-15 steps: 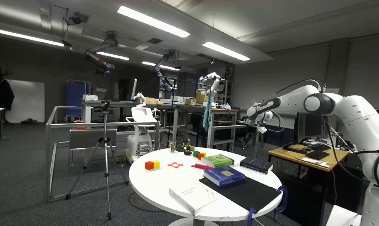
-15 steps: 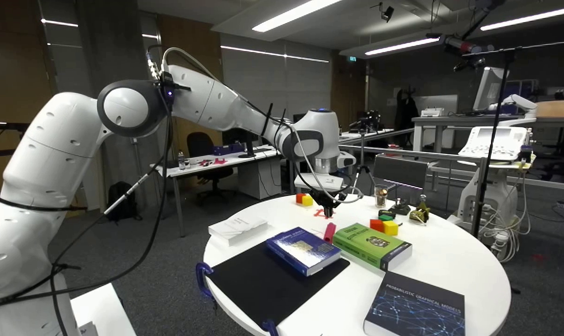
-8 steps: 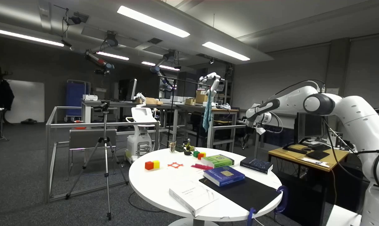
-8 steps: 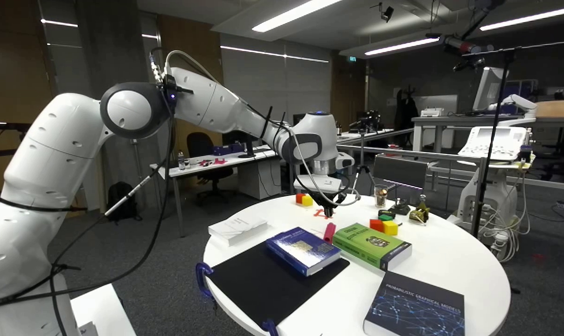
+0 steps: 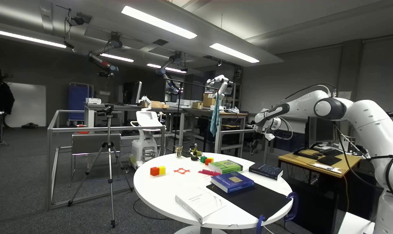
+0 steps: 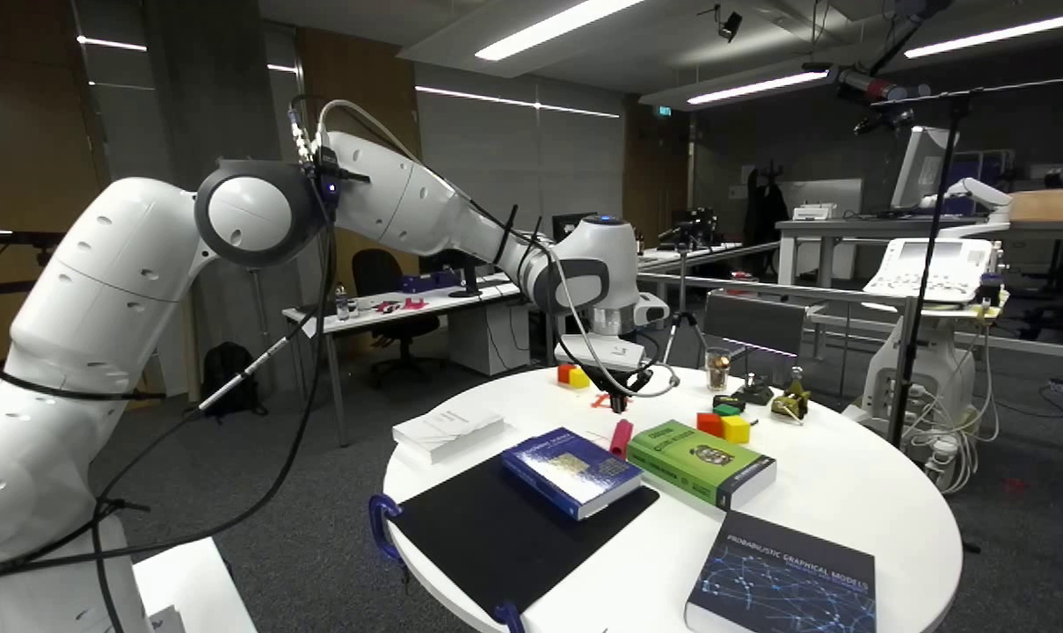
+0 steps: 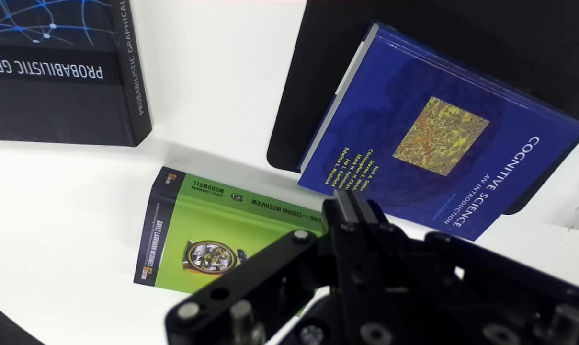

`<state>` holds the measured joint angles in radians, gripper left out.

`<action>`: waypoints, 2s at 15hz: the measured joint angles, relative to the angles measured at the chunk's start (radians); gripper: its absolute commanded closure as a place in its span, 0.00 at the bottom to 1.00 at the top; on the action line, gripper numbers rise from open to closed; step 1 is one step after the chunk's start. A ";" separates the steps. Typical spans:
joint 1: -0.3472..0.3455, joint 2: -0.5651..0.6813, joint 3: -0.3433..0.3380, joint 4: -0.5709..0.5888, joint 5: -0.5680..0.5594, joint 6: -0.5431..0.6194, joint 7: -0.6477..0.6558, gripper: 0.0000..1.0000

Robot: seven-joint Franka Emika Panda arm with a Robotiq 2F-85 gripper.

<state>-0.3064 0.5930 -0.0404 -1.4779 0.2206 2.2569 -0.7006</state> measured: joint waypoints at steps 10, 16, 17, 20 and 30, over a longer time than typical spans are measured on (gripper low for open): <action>0.000 0.009 0.001 0.005 -0.002 0.000 0.001 1.00; 0.001 0.105 0.008 0.119 -0.005 0.000 0.017 1.00; 0.002 0.126 0.013 0.146 -0.005 0.000 0.018 1.00; 0.005 0.191 0.032 0.222 -0.008 0.032 0.026 1.00; 0.015 0.272 0.049 0.300 -0.020 0.174 0.098 0.99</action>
<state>-0.2909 0.8652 0.0084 -1.1778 0.2006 2.4306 -0.6024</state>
